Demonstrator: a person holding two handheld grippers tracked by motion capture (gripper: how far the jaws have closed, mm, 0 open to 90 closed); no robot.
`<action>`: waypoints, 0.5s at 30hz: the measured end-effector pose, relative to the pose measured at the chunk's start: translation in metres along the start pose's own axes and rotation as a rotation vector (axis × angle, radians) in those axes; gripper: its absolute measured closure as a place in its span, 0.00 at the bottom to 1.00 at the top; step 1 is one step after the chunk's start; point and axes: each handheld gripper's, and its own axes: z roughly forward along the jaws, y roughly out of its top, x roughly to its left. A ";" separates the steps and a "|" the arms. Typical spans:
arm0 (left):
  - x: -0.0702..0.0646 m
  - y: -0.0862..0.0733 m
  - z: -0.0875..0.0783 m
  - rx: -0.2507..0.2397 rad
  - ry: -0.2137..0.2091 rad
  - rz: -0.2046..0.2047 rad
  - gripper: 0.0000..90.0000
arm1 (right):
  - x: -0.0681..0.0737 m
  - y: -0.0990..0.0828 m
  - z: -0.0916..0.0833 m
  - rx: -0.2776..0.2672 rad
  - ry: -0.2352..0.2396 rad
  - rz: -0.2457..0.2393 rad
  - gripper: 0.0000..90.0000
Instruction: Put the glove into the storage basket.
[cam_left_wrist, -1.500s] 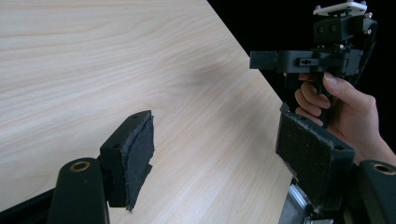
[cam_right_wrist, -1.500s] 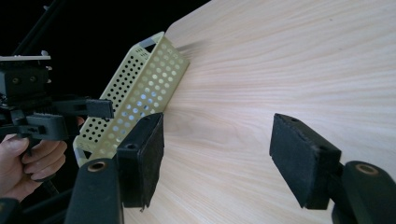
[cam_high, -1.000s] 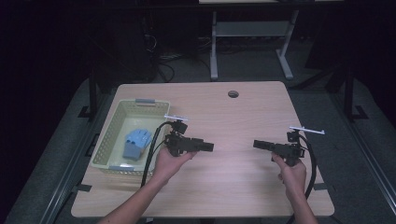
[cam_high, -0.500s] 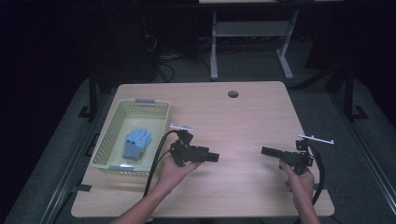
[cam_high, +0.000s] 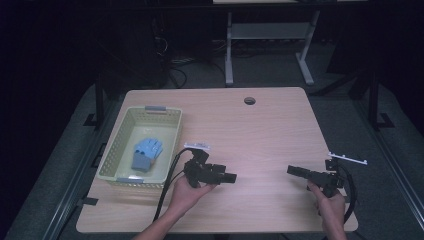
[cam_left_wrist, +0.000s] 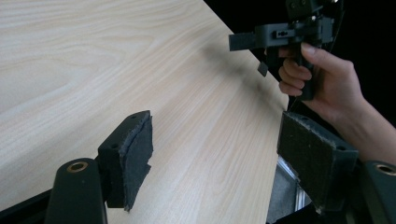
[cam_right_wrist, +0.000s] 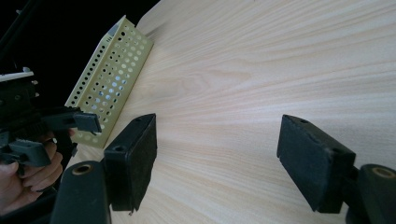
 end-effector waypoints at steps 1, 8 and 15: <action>0.000 -0.001 0.000 0.001 0.001 0.007 0.29 | 0.000 0.000 -0.001 -0.003 -0.002 -0.007 0.31; 0.005 -0.013 0.000 0.000 0.004 0.018 0.29 | -0.001 -0.007 -0.006 0.000 0.004 -0.008 0.31; 0.010 -0.031 -0.003 -0.003 0.013 0.026 0.29 | -0.001 -0.015 -0.009 0.004 0.025 -0.009 0.31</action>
